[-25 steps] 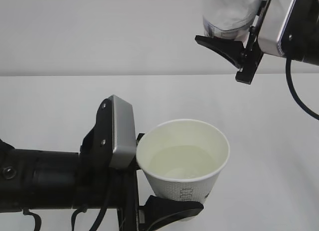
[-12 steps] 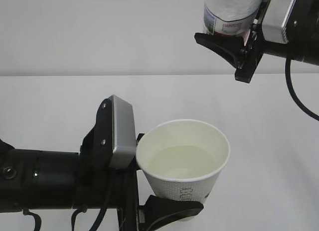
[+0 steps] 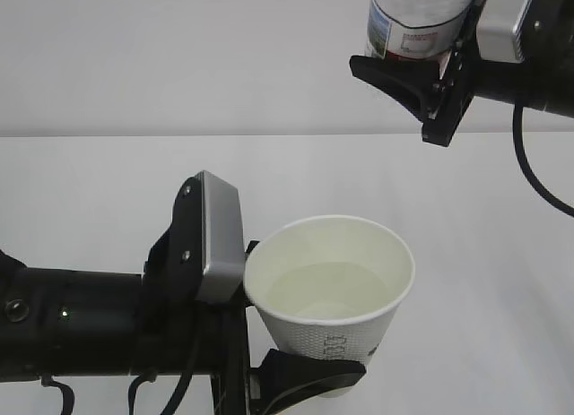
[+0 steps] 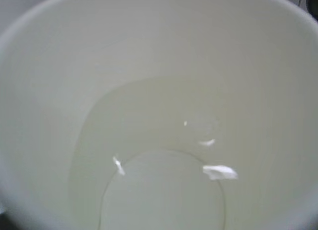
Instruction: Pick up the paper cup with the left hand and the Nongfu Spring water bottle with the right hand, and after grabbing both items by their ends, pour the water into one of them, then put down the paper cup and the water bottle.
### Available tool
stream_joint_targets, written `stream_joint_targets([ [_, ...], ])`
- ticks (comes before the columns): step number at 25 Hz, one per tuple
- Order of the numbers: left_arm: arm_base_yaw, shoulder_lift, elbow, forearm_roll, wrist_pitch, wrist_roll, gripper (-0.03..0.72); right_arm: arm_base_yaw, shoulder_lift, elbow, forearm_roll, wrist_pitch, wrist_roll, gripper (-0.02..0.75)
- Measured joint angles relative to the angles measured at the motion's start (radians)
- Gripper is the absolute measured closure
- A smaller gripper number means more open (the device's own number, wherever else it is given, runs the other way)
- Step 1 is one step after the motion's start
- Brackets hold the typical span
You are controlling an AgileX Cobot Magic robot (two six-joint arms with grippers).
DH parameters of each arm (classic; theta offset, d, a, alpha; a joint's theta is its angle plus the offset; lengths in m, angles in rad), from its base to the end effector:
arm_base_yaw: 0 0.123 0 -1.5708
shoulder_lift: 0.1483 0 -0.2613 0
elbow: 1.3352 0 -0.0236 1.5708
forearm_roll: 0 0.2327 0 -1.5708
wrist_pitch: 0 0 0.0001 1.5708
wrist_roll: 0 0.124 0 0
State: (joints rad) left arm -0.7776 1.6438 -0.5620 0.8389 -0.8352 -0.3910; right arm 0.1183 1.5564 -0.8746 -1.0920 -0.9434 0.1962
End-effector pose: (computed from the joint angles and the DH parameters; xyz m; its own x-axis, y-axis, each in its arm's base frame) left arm 0.1664 -0.2597 0.1593 -0.0058 0.2960 -0.9552 0.9855 0.1638 0.0447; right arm 0.3143 0.1270 0.2687 0.4591 -0.3696 -0.8078 -0.6500 0.4801 -0.5891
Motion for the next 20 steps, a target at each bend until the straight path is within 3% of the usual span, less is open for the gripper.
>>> stream_joint_targets([
  [20,0.0,0.0,0.0,0.0,0.0,0.0,0.171,0.0,0.0,0.0,0.0,0.0,0.073,0.213],
])
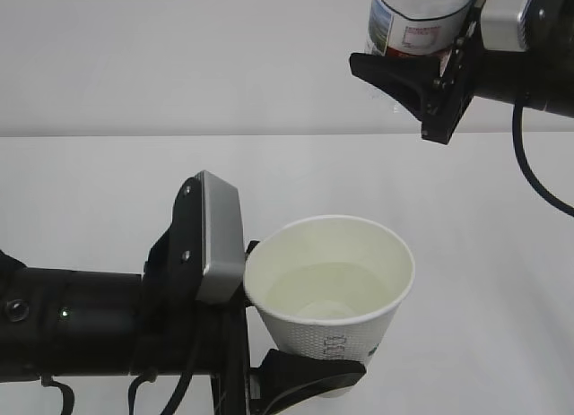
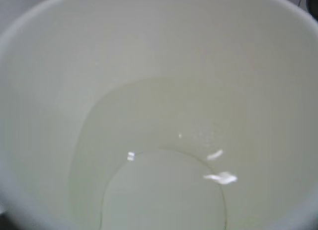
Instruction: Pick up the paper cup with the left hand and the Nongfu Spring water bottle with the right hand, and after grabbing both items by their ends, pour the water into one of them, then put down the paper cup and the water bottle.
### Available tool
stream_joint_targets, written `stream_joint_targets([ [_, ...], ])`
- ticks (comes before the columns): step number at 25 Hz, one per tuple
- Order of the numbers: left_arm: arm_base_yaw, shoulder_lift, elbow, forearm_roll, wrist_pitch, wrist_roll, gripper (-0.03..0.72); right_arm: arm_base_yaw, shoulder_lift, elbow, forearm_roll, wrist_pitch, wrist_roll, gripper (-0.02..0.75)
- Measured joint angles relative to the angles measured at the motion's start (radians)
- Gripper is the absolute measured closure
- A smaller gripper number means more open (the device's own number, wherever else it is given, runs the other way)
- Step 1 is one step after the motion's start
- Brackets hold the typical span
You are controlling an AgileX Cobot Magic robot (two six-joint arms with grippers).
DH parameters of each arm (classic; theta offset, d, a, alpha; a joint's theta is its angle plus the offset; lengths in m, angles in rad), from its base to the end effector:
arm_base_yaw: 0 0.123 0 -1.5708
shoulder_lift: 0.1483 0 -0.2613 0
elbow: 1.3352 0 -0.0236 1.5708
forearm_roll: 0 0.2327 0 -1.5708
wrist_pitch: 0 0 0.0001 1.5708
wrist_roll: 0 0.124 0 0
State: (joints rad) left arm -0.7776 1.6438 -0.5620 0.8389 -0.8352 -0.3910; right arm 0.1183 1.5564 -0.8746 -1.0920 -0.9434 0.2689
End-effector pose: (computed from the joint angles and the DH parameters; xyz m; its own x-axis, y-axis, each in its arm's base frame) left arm 0.1664 -0.2597 0.1593 -0.0058 0.2960 -0.9552 0.9855 0.1638 0.0447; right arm 0.3143 0.1270 0.2687 0.4107 -0.3338 -0.8485 -0.6816 0.5057 -0.5289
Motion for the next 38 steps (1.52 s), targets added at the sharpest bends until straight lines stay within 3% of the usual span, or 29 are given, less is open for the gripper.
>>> stream_joint_targets([
  [38,0.0,0.0,0.0,0.0,0.0,0.0,0.172,0.0,0.003,0.0,0.231,0.15,0.023,0.214],
])
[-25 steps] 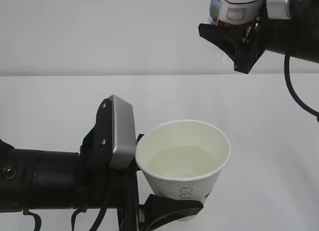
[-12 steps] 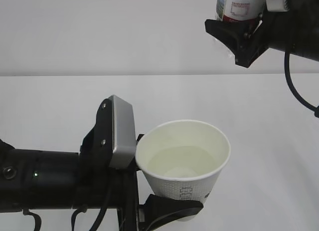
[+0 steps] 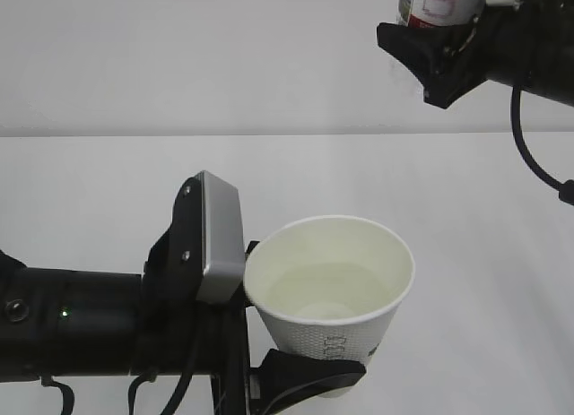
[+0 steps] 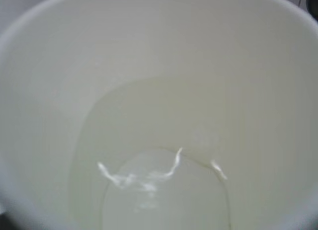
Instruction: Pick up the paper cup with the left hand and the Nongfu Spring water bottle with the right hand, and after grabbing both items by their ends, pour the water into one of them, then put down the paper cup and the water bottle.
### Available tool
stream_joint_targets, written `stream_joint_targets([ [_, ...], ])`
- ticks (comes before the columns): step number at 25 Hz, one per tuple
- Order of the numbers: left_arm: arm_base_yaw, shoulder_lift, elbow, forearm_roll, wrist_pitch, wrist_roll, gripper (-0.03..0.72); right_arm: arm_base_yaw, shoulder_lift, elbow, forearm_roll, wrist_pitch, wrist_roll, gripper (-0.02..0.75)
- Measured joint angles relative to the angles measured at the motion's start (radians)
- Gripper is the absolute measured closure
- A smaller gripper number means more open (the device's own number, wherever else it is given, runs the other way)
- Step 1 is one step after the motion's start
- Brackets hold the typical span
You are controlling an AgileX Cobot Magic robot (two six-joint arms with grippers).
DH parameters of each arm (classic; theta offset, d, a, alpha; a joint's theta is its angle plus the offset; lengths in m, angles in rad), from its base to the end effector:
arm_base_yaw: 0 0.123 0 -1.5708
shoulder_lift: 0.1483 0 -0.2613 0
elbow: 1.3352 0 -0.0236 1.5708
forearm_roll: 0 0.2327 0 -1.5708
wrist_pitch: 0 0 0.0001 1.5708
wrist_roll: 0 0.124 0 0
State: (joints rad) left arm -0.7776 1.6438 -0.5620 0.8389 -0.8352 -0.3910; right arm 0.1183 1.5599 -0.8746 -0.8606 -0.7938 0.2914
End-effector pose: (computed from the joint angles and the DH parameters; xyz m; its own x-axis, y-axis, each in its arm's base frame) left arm 0.1664 -0.2597 0.1593 -0.0058 0.2960 -0.9552 0.9855 0.1638 0.0447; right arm 0.3354 0.1073 0.2689 0.2319 -0.2966 -0.9264 -0.5924 0.7123 -0.3764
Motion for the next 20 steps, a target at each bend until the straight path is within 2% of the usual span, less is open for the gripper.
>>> stream_joint_targets([
  [20,0.0,0.0,0.0,0.0,0.0,0.0,0.175,0.0,0.0,0.0,0.157,0.114,0.002,0.214],
])
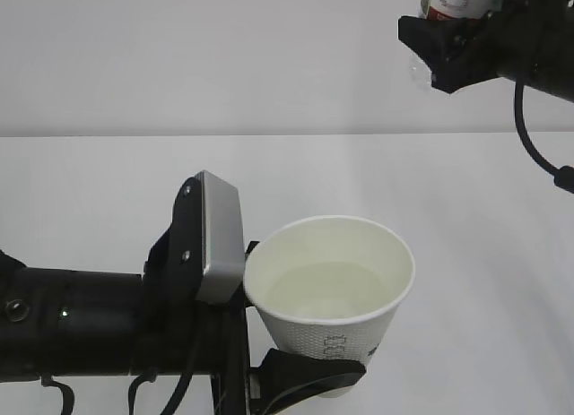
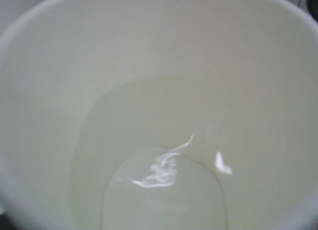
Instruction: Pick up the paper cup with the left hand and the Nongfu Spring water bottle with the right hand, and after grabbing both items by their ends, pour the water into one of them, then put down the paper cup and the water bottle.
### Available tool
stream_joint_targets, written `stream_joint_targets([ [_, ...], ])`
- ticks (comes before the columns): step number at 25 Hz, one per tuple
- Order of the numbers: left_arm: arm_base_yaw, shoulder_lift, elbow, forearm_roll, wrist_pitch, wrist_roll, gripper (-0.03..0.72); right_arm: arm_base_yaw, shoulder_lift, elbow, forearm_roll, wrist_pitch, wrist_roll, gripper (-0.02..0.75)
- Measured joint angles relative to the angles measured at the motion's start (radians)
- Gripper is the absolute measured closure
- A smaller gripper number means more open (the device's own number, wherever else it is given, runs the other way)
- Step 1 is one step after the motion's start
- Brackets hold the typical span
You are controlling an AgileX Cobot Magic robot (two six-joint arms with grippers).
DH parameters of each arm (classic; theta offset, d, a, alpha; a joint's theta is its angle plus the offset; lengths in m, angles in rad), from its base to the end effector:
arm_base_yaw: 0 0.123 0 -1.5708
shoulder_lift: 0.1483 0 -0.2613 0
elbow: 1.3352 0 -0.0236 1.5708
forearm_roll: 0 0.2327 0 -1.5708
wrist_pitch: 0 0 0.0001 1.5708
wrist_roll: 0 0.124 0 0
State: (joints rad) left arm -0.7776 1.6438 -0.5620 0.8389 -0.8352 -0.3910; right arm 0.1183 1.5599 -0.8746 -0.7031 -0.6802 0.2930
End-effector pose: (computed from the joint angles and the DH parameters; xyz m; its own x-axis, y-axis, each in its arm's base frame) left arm 0.1664 -0.2597 0.1593 -0.0058 0.2960 -0.9552 0.9855 0.1638 0.0447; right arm 0.3462 0.0919 0.2651 0.1031 -0.2505 -0.9626 -0.5027 0.8219 -0.2678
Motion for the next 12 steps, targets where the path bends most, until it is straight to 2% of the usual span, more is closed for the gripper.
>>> stream_joint_targets([
  [12,0.0,0.0,0.0,0.0,0.0,0.0,0.175,0.0,0.0,0.0,0.059,0.072,0.001,0.214],
])
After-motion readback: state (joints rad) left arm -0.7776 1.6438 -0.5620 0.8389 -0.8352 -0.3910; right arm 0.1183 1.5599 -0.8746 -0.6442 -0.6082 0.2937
